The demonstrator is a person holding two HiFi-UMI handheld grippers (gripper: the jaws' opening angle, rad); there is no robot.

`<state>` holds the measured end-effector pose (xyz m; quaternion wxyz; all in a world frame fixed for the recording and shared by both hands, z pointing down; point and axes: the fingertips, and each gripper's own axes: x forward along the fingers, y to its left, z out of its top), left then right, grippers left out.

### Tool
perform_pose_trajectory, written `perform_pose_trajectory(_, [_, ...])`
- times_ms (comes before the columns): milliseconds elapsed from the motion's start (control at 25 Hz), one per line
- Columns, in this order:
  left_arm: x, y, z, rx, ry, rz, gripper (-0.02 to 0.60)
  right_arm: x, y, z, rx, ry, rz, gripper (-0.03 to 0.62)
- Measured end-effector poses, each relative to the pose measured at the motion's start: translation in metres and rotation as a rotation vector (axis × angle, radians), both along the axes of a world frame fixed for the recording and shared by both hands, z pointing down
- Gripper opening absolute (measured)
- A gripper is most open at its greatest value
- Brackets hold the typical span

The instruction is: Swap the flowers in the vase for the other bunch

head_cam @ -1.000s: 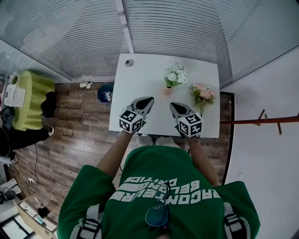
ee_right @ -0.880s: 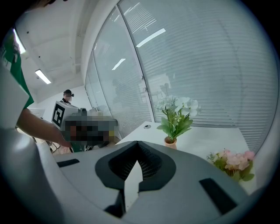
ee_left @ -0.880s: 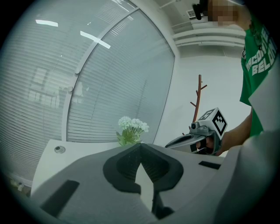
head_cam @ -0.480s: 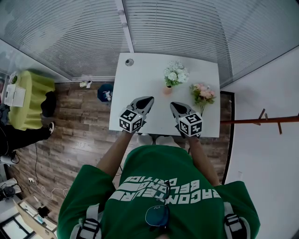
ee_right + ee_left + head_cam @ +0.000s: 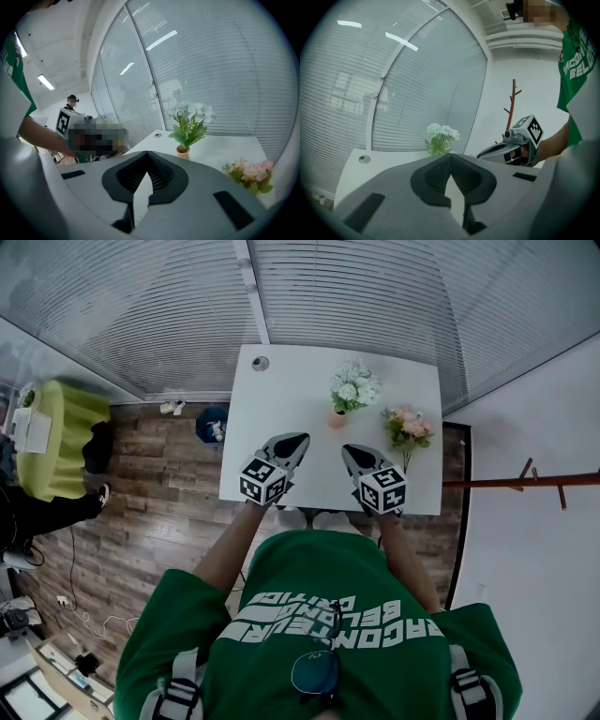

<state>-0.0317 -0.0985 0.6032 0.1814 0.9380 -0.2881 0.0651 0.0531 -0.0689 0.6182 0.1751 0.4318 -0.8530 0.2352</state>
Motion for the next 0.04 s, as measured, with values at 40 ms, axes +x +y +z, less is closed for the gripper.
perform_pose_trajectory(40, [-0.0003,-0.0002,0.0003,-0.001,-0.001,0.000,0.009,0.0000,-0.0001,0.0001,0.001,0.001,0.000,0.013])
